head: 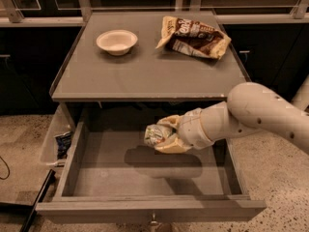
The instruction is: Pick 7up can from top drawer and place on counter
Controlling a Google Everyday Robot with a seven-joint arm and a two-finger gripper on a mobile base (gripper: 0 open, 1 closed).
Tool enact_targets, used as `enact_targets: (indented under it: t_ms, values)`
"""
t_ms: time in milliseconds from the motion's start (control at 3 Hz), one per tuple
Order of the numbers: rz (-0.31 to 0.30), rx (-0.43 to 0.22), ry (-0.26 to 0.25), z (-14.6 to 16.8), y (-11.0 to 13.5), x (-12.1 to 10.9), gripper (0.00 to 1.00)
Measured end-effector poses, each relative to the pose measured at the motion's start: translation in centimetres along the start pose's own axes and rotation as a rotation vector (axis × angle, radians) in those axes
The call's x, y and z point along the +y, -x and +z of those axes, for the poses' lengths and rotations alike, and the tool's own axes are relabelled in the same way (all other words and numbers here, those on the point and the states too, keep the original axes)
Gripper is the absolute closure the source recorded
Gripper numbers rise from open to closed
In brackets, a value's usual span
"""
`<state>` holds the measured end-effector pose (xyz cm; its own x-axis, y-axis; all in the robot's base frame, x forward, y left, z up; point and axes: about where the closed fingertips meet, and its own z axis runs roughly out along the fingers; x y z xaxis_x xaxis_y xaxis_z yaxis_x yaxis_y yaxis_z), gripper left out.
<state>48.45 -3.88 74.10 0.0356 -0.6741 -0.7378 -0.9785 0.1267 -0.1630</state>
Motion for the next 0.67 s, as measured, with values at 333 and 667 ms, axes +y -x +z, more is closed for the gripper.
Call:
enact_targets:
  t_ms: [333,667]
  values:
    - [-0.041,-0.01,-0.017,-4.8,2.6,1.2,1.0]
    - [-0.079,-0.009,-0.034,-9.1,4.8,0.1,1.0]
